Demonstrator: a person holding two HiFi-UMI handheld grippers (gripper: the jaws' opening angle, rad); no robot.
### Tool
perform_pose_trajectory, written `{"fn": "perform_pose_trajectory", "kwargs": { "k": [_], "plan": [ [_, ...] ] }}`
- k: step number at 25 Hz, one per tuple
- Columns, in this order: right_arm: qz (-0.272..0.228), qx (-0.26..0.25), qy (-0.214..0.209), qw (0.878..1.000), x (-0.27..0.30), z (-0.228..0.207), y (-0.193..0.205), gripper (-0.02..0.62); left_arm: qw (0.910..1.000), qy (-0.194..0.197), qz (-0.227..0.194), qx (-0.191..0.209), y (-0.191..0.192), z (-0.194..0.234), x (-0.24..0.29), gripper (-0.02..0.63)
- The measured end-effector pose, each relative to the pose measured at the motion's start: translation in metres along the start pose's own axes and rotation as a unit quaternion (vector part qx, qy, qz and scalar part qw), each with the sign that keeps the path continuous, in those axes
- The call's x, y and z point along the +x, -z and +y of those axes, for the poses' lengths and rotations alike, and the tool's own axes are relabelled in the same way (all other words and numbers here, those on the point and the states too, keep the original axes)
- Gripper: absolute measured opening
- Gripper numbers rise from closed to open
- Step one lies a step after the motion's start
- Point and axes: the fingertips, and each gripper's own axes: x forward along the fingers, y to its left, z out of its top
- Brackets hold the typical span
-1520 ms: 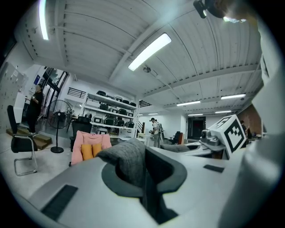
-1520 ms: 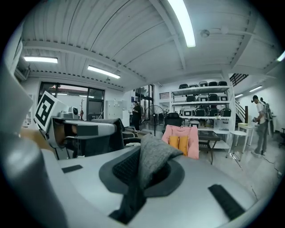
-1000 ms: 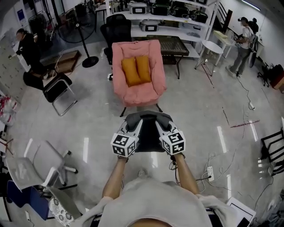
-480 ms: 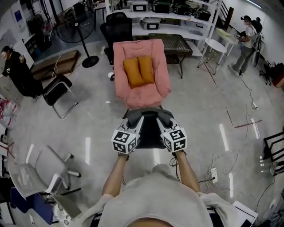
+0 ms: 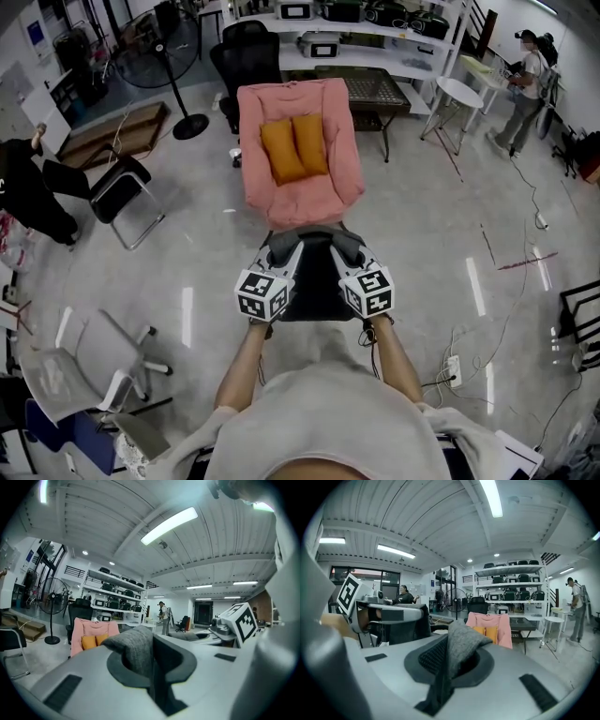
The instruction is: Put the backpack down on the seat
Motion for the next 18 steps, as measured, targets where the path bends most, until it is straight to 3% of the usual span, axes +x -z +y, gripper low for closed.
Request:
{"fn": "perform_pose_trajectory", "kwargs": {
  "k": [18],
  "plan": [
    [0.004,0.012,-0.018,1.0,0.121,-0.114,-0.02,0.028,0.9997,-0.014,0.013,-0.015,-0.012,0.088,0.136,0.035]
  ]
}}
